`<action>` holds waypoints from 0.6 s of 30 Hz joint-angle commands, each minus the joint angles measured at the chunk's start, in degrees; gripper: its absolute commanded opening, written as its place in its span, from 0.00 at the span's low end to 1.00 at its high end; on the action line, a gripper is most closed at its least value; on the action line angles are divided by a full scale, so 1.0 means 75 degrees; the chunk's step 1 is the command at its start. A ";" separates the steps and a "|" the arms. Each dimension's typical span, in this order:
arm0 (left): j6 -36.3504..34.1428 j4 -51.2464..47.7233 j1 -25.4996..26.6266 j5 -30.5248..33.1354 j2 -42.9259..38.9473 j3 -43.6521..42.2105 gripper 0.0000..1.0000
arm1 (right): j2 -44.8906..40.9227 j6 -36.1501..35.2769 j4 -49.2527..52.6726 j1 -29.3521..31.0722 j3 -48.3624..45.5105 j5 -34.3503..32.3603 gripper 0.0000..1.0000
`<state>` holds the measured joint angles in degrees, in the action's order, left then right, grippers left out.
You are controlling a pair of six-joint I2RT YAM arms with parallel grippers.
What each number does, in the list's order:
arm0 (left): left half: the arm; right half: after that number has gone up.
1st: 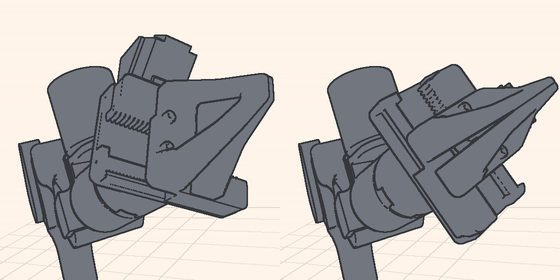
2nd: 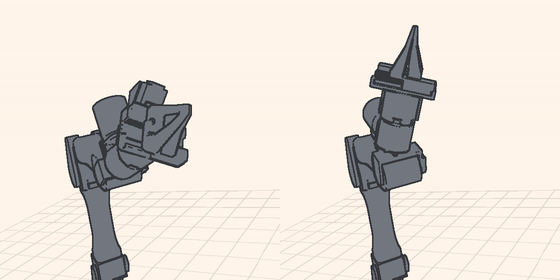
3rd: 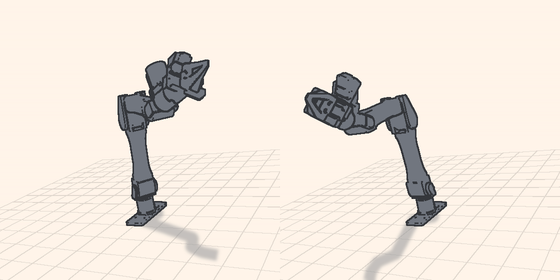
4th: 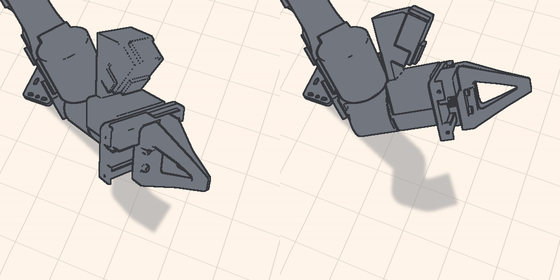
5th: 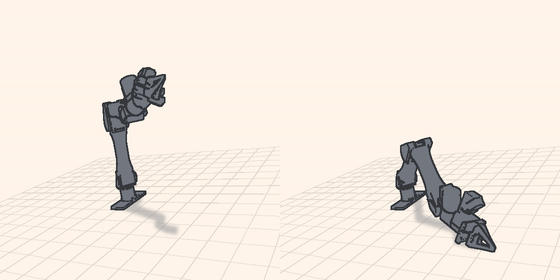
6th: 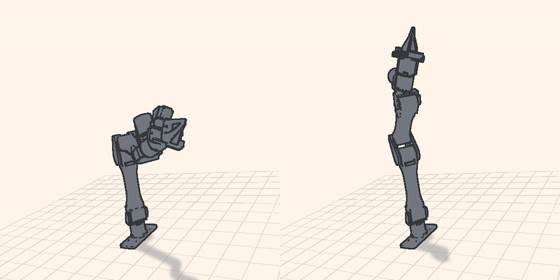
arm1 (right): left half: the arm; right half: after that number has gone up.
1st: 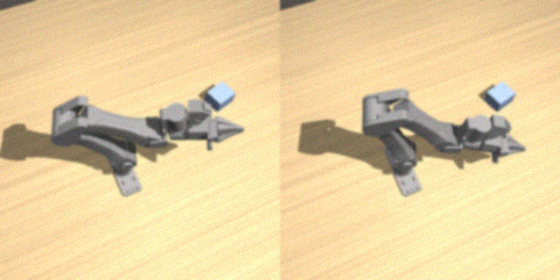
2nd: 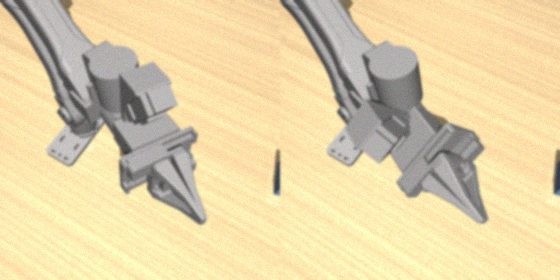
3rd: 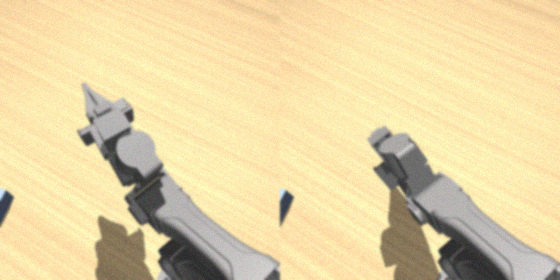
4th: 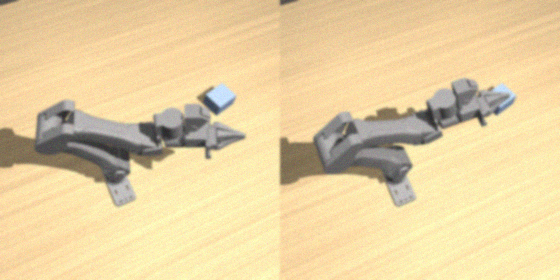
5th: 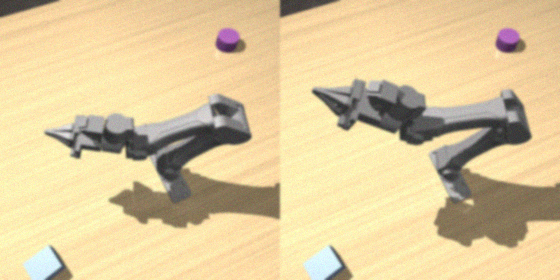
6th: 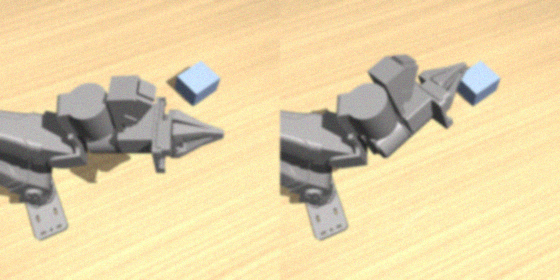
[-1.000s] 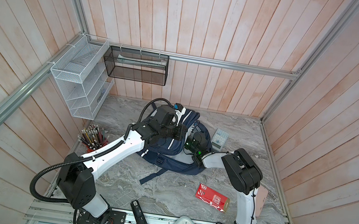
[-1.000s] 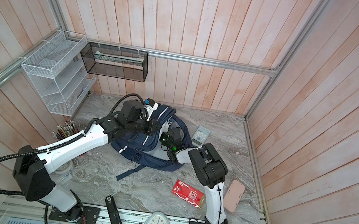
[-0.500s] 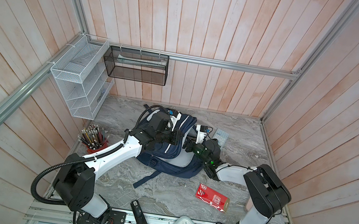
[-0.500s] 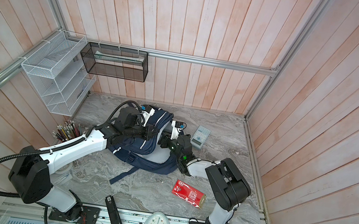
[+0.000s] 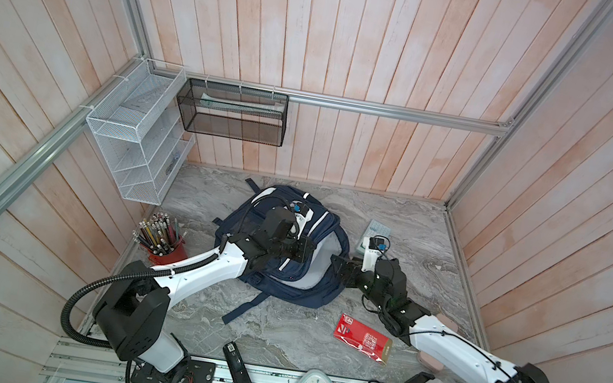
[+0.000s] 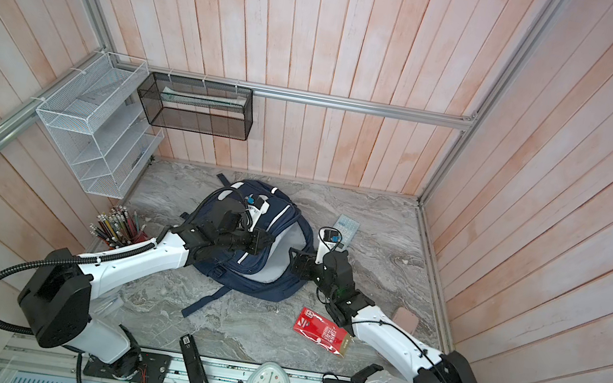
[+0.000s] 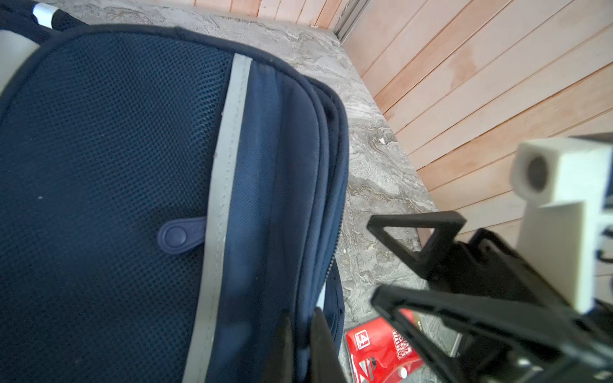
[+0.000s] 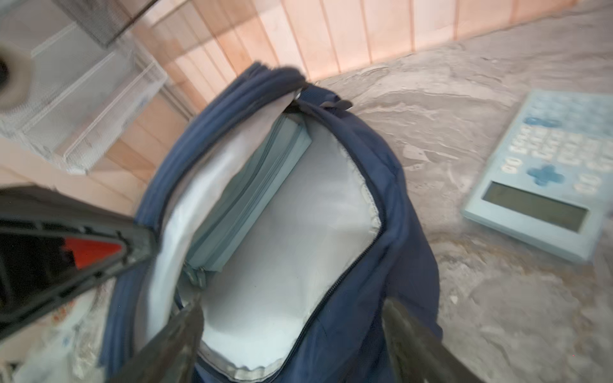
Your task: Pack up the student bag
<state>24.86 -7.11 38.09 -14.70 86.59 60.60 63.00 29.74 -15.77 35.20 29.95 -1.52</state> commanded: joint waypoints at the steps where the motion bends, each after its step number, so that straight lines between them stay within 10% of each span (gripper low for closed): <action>1: -0.0033 -0.0216 0.0235 0.0319 -0.0059 0.0119 0.18 | -0.0854 0.0163 0.2270 -0.0360 -0.0251 -0.0031 0.98; 8: 0.0117 -0.0880 0.1031 0.1397 -0.0558 0.0206 0.61 | -0.1048 0.1123 0.5200 -0.0666 -0.0193 0.0668 0.98; 18: 0.0986 -0.0110 0.3198 0.0727 -0.0118 -0.0426 0.56 | -0.1678 0.2411 0.6846 -0.0619 -0.0715 0.1339 0.98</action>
<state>30.15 -9.98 60.40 -7.70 82.83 59.40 52.12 44.21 29.47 30.24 25.19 6.02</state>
